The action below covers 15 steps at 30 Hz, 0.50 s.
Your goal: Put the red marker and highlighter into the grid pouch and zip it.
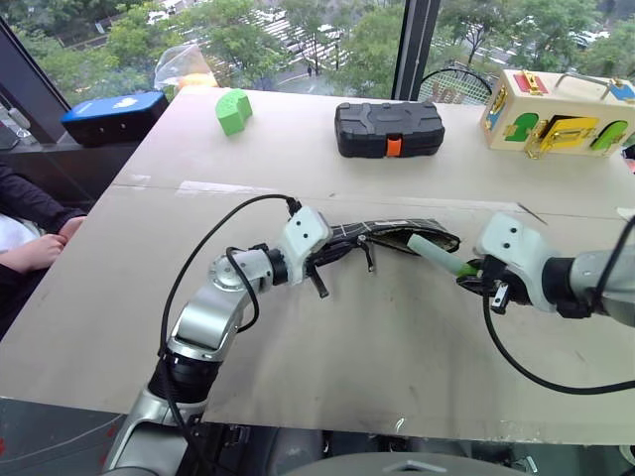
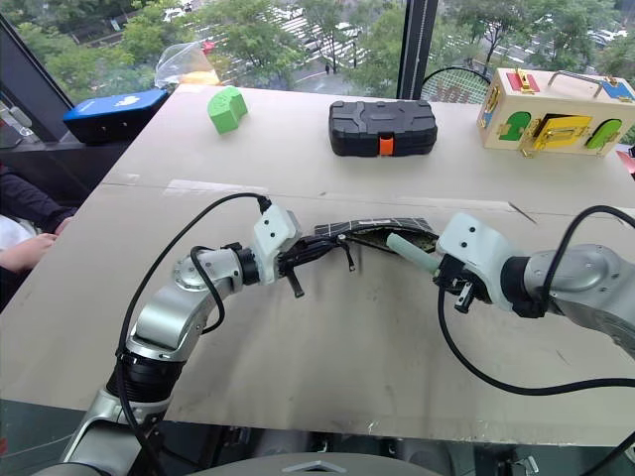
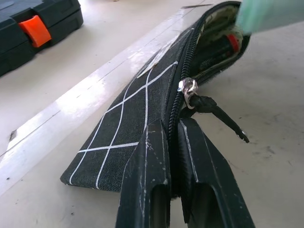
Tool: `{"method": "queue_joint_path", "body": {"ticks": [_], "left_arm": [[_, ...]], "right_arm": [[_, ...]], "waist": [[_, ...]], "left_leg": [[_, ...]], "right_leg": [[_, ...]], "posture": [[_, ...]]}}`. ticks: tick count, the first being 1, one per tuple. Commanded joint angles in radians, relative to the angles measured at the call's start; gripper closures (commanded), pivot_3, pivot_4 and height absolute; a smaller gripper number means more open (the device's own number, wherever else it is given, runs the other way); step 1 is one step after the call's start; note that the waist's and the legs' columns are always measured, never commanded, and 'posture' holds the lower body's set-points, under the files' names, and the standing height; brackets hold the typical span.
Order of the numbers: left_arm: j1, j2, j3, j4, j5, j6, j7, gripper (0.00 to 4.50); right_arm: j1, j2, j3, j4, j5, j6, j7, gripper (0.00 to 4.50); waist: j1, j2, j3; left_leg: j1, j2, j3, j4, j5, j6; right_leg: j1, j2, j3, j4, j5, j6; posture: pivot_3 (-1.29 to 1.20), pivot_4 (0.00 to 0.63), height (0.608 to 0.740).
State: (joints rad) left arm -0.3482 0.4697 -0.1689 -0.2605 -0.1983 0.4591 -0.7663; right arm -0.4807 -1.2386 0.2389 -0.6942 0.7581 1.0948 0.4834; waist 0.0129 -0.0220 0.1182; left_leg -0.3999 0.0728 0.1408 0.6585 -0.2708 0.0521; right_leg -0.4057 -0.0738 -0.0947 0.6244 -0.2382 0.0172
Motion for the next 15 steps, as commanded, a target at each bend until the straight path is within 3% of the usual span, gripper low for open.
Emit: {"method": "queue_joint_path", "body": {"ticks": [1,9,15], "left_arm": [[-0.008,-0.003,-0.017,-0.062,0.000,-0.015,0.004,4.50],[-0.023,-0.030,-0.079,-0.057,0.026,-0.022,0.016,4.50],[-0.058,-0.063,-0.101,-0.032,0.027,-0.007,0.015,4.50]], "right_arm": [[-0.097,-0.016,0.082,0.053,-0.175,-0.059,0.089,4.14],[-0.330,0.091,0.315,0.142,-0.440,-0.059,0.240,4.14],[-0.495,0.219,0.512,0.300,-0.690,-0.204,0.373,4.14]], "waist": [[-0.001,0.001,0.001],[-0.005,0.003,0.002],[-0.006,0.003,0.002]], "left_leg": [[0.000,0.000,0.000,0.001,0.000,0.000],[0.000,0.001,0.001,0.003,0.000,0.000],[-0.001,0.001,0.001,0.007,0.000,0.000]], "right_leg": [[0.000,0.000,0.000,0.000,0.000,0.000],[0.000,0.001,0.000,0.002,0.000,0.000],[0.000,0.001,-0.001,0.003,0.000,0.000]], "posture": [[0.00,0.150,0.740],[0.00,0.150,0.740],[0.00,0.150,0.740]]}}
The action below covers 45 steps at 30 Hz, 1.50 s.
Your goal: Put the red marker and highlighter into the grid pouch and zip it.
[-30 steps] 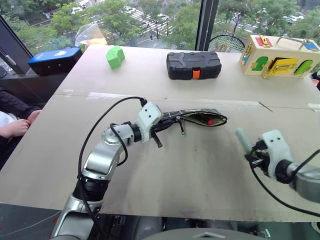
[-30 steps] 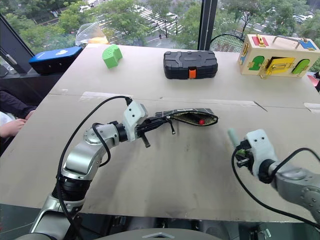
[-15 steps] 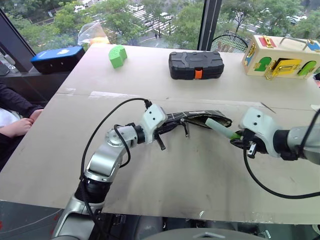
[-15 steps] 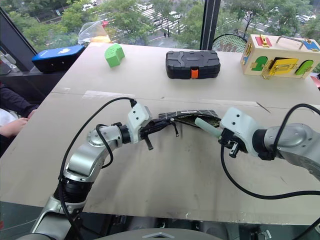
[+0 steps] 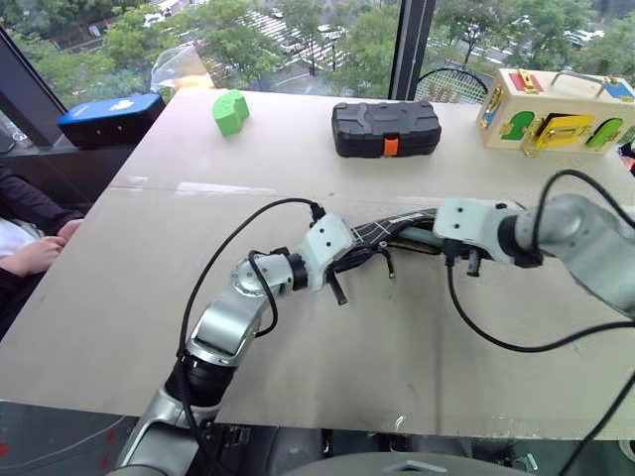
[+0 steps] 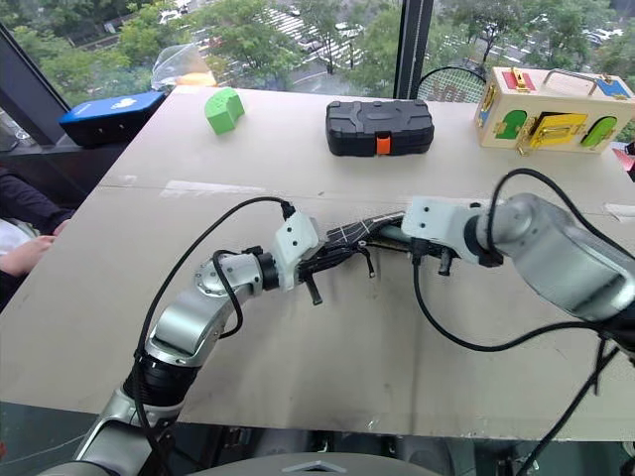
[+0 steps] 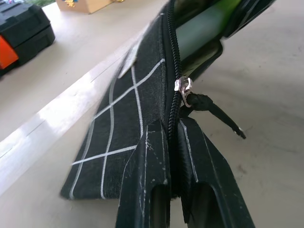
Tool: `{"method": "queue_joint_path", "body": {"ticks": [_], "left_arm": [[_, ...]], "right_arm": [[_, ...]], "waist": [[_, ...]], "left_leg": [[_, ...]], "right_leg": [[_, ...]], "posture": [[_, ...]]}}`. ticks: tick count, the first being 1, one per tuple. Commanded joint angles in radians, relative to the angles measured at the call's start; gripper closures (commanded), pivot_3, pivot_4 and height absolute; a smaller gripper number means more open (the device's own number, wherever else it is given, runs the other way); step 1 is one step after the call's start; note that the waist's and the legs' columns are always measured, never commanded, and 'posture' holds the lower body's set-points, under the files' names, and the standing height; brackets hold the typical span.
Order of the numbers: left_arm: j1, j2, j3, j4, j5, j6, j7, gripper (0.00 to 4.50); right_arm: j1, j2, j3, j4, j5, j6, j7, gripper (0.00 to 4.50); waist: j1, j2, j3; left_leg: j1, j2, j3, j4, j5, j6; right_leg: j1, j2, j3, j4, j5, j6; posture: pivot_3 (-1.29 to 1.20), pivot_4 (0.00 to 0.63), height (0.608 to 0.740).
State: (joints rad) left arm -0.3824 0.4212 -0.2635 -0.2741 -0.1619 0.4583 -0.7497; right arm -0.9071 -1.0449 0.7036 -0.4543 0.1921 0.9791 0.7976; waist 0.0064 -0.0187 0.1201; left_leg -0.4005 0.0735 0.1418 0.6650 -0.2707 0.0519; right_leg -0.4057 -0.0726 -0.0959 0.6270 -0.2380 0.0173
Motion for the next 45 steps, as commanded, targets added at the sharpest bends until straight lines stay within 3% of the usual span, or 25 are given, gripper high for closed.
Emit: {"method": "queue_joint_path", "body": {"ticks": [1,5,6,7,11,16,18,20,25,29,35,45], "left_arm": [[-0.027,-0.020,-0.007,-0.013,-0.011,-0.008,-0.001,4.50],[-0.032,-0.038,0.002,-0.006,-0.024,0.012,0.007,4.50],[-0.031,-0.044,0.013,-0.008,-0.034,0.031,0.013,4.50],[-0.032,-0.046,0.025,-0.011,-0.042,0.047,0.018,4.50],[-0.029,-0.044,0.069,-0.010,-0.066,0.101,0.039,4.50],[-0.032,-0.052,0.086,0.019,-0.075,0.108,0.047,4.50],[-0.047,-0.054,0.092,0.049,-0.077,0.097,0.042,4.50],[-0.057,-0.053,0.102,0.067,-0.088,0.093,0.032,4.50],[-0.092,-0.029,0.107,0.112,-0.110,0.092,-0.026,4.50],[-0.122,-0.001,0.102,0.149,-0.106,0.076,-0.065,4.50],[-0.130,0.010,0.095,0.138,-0.110,0.083,-0.087,4.50],[-0.109,0.014,0.090,0.096,-0.105,0.093,-0.077,4.50]], "right_arm": [[-0.080,0.040,0.075,0.092,-0.176,-0.136,0.072,4.14],[-0.082,0.096,0.081,0.179,-0.276,-0.263,0.107,4.14],[-0.067,0.102,0.052,0.183,-0.273,-0.269,0.112,3.13],[-0.050,0.101,0.013,0.177,-0.266,-0.265,0.113,2.92],[0.067,0.081,-0.285,0.037,-0.087,-0.080,0.147,1.04],[0.220,0.172,-0.719,-0.175,0.193,0.323,0.180,1.04],[0.282,0.308,-0.878,-0.281,0.274,0.555,0.170,1.04],[0.346,0.418,-0.941,-0.347,0.329,0.632,0.111,1.04],[0.447,0.758,-0.886,-0.382,0.303,0.635,-0.189,1.04],[0.453,0.899,-0.817,-0.326,0.271,0.633,-0.326,1.04],[0.446,0.971,-0.760,-0.205,0.242,0.539,-0.414,1.04],[0.405,0.958,-0.744,-0.094,0.242,0.435,-0.465,1.04]], "waist": [[0.000,0.000,0.000],[0.000,0.000,0.000],[0.000,0.000,0.000],[0.002,0.000,0.000],[0.008,0.000,0.000],[0.006,0.000,0.000],[0.006,-0.001,-0.001],[0.005,-0.002,-0.001],[-0.001,0.002,0.000],[-0.008,0.001,-0.001],[-0.013,0.001,-0.001],[-0.020,0.001,-0.001]], "left_leg": [[0.000,0.000,0.000,0.000,0.000,0.000],[0.000,0.000,0.001,0.001,0.000,0.000],[0.000,0.000,0.001,0.001,0.000,0.000],[0.000,0.000,0.001,0.001,0.000,0.000],[0.000,0.000,0.001,0.002,0.000,0.000],[0.001,0.001,-0.002,0.003,0.000,0.000],[0.001,0.001,-0.003,0.003,0.000,0.000],[0.001,0.001,-0.006,0.003,0.000,0.000],[0.001,0.000,-0.005,0.003,0.000,0.000],[0.001,-0.001,-0.005,0.004,0.000,0.000],[0.001,-0.001,-0.004,0.004,0.000,0.000],[0.001,-0.001,-0.005,0.003,0.000,-0.001]], "right_leg": [[0.000,0.000,-0.001,0.000,0.001,0.001],[0.000,0.001,-0.002,0.000,0.002,0.003],[0.000,0.001,-0.002,0.000,0.002,0.003],[0.000,0.001,-0.002,0.001,0.002,0.003],[0.000,0.001,-0.003,0.001,0.002,0.004],[0.003,0.000,-0.004,0.001,0.002,0.003],[0.004,0.000,-0.003,0.000,0.002,0.003],[0.005,0.000,-0.002,0.001,0.002,0.003],[0.002,-0.001,-0.001,0.006,0.002,0.003],[0.002,0.000,-0.002,0.007,0.002,0.003],[0.002,0.001,-0.004,0.007,0.002,0.003],[0.002,0.001,-0.005,0.008,0.002,0.003]], "posture": [[0.00,0.150,0.740],[0.00,0.150,0.740],[0.00,0.150,0.740],[0.00,0.150,0.740],[0.00,0.150,0.740],[0.00,0.150,0.740],[0.00,0.150,0.740],[0.00,0.150,0.740],[0.00,0.150,0.740],[0.00,0.150,0.740],[0.00,0.150,0.740],[0.00,0.150,0.740]]}}
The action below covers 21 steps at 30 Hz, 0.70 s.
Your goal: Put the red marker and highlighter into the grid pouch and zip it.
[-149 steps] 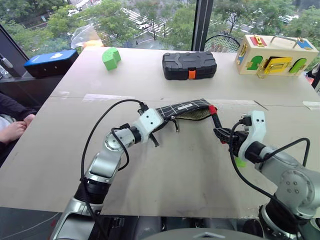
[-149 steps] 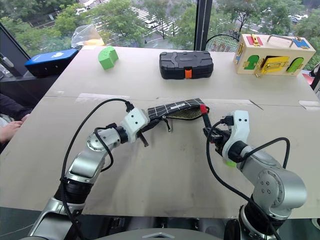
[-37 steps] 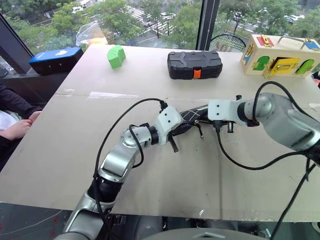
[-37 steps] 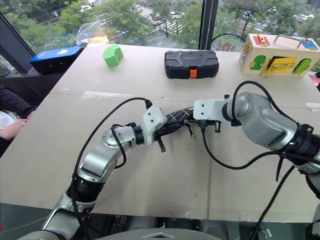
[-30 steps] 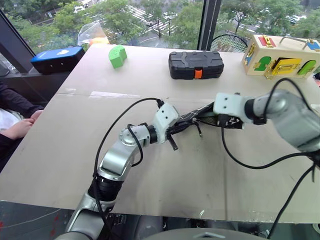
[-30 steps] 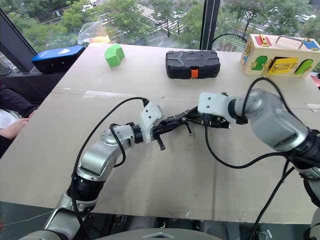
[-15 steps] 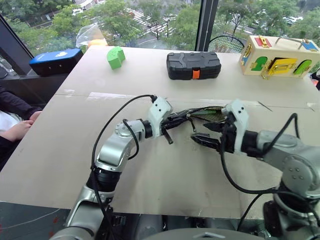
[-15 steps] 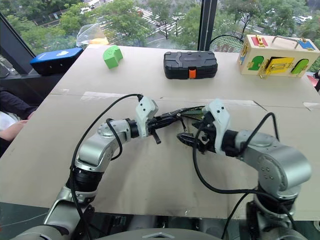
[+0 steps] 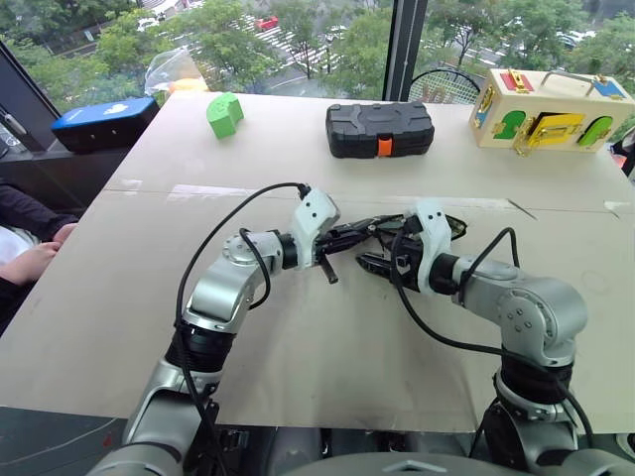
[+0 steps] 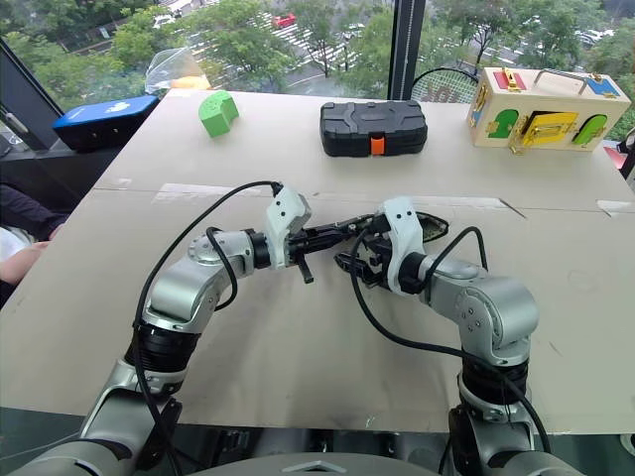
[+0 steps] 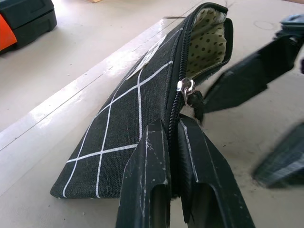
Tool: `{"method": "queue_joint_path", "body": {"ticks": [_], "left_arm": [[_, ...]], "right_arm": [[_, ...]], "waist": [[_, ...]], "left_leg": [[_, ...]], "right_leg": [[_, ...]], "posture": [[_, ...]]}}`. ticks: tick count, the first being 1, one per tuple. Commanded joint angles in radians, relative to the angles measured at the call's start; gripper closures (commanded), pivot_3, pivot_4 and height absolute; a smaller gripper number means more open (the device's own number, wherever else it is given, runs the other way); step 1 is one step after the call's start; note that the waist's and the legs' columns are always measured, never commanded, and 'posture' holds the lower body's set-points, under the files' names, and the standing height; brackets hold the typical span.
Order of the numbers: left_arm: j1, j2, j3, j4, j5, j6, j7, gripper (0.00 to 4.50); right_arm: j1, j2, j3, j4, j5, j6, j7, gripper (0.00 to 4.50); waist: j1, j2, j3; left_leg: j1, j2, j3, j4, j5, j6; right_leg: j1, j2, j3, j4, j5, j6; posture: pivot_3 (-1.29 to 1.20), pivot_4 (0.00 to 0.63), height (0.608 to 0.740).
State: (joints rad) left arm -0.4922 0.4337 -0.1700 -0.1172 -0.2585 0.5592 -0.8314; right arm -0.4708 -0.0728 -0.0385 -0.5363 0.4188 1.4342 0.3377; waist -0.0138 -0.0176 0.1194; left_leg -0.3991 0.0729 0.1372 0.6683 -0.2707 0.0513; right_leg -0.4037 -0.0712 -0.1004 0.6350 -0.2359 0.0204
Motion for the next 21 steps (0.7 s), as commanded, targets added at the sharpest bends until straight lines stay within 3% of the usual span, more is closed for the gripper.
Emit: {"method": "queue_joint_path", "body": {"ticks": [1,9,18,21], "left_arm": [[0.002,0.001,-0.004,-0.063,-0.006,-0.008,0.007,4.50],[0.013,0.003,-0.002,-0.079,-0.006,-0.003,0.022,4.50],[0.014,0.000,-0.002,-0.104,-0.016,0.016,0.036,4.50],[0.017,0.003,0.001,-0.112,-0.018,0.024,0.036,4.50]], "right_arm": [[-0.035,-0.022,0.000,-0.011,0.017,-0.015,-0.004,1.04],[-0.064,-0.085,0.029,-0.031,0.065,-0.016,0.034,1.04],[-0.062,-0.077,0.067,0.013,0.060,-0.066,0.003,1.04],[-0.067,-0.077,0.068,0.029,0.062,-0.084,-0.005,1.75]], "waist": [[0.000,0.000,0.000],[0.000,0.000,0.000],[0.000,0.000,0.000],[0.000,0.000,0.000]], "left_leg": [[0.000,0.000,0.000,0.000,0.000,0.000],[0.000,0.000,0.000,0.000,0.000,0.000],[0.000,0.000,0.000,-0.001,0.000,0.000],[0.000,0.000,0.000,-0.001,0.000,0.000]], "right_leg": [[0.000,0.000,0.000,0.000,0.000,0.000],[0.000,0.000,0.000,0.000,0.000,0.000],[0.000,0.000,0.001,-0.001,0.000,0.000],[0.000,0.000,0.001,-0.001,0.000,0.000]], "posture": [[0.00,0.150,0.740],[0.00,0.150,0.740],[0.00,0.150,0.740],[0.00,0.150,0.740]]}}
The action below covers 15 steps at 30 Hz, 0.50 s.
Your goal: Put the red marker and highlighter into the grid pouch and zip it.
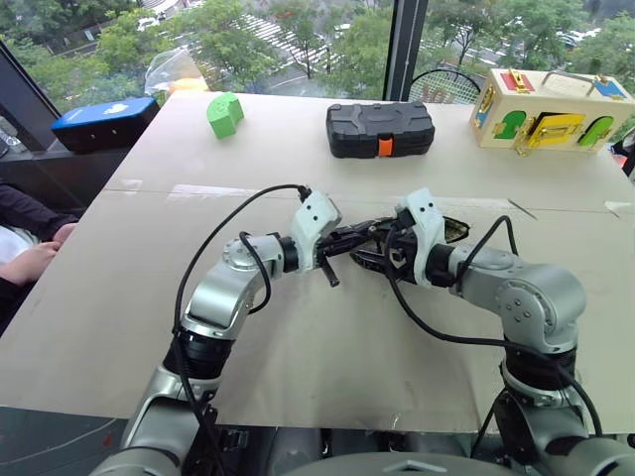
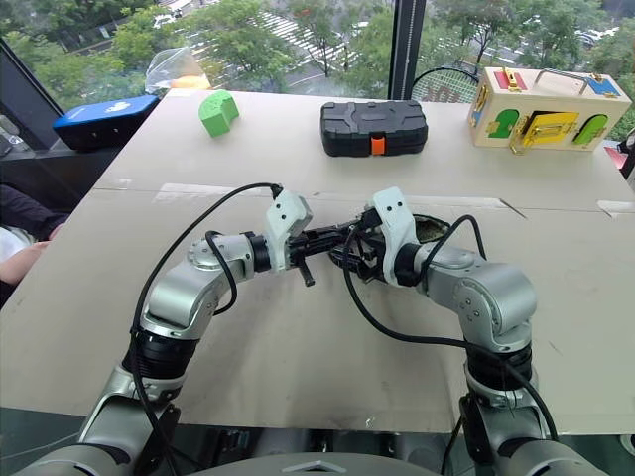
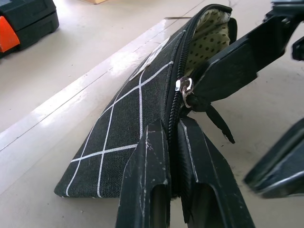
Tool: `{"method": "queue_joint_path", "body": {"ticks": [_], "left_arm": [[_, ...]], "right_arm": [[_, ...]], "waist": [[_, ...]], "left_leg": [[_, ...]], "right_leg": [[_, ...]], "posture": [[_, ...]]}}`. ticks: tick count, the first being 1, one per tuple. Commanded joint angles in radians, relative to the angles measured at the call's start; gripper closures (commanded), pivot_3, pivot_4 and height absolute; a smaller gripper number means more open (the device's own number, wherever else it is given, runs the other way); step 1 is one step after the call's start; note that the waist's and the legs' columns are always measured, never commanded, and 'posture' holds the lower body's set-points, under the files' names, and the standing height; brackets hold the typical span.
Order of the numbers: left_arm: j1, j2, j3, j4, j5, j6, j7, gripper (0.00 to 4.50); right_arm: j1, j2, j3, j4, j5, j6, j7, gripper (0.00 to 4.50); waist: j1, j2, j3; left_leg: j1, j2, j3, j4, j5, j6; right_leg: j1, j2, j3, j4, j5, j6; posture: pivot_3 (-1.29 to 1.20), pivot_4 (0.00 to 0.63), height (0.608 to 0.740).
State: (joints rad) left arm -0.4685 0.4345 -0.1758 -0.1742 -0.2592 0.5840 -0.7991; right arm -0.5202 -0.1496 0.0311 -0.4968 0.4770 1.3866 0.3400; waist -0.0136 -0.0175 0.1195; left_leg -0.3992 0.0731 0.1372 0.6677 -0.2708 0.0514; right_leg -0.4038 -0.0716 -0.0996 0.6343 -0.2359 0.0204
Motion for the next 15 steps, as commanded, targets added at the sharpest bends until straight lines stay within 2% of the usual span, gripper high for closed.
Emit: {"method": "queue_joint_path", "body": {"ticks": [1,2,11,12,15], "left_arm": [[-0.006,0.003,0.007,-0.057,-0.017,0.000,0.003,4.50],[-0.005,0.004,0.008,-0.058,-0.017,0.001,0.003,4.50],[0.004,0.008,0.005,-0.074,-0.016,0.008,0.010,4.50],[0.006,0.009,0.005,-0.075,-0.015,0.006,0.009,4.50],[0.009,0.017,0.000,-0.075,-0.008,-0.007,0.008,4.50]], "right_arm": [[-0.018,-0.003,0.000,-0.009,0.004,-0.040,-0.008,2.16],[-0.019,-0.004,0.001,-0.004,0.002,-0.046,-0.011,2.57],[-0.030,-0.008,-0.009,0.011,0.014,-0.057,-0.019,2.57],[-0.030,-0.008,-0.010,0.013,0.016,-0.054,-0.020,3.21],[-0.027,-0.009,-0.019,0.017,0.024,-0.051,-0.024,4.44]], "waist": [[0.000,0.000,0.000],[0.000,0.000,0.000],[0.000,0.000,0.000],[-0.001,0.000,0.000],[0.000,0.000,0.000]], "left_leg": [[0.000,0.000,0.000,0.000,0.000,0.000],[0.000,0.000,0.000,0.000,0.000,0.000],[0.000,0.000,0.000,0.000,0.000,0.000],[0.000,0.000,0.000,0.000,0.000,0.000],[0.000,0.000,0.000,-0.001,0.000,0.000]], "right_leg": [[0.000,0.000,0.000,0.000,0.000,0.000],[0.000,0.000,0.000,0.000,0.000,0.000],[0.000,0.000,0.000,0.000,0.000,0.000],[0.000,0.000,0.001,0.000,0.000,0.000],[0.000,0.000,0.001,0.000,0.000,0.000]], "posture": [[0.00,0.150,0.740],[0.00,0.150,0.740],[0.00,0.150,0.740],[0.00,0.150,0.740],[0.00,0.150,0.740]]}}
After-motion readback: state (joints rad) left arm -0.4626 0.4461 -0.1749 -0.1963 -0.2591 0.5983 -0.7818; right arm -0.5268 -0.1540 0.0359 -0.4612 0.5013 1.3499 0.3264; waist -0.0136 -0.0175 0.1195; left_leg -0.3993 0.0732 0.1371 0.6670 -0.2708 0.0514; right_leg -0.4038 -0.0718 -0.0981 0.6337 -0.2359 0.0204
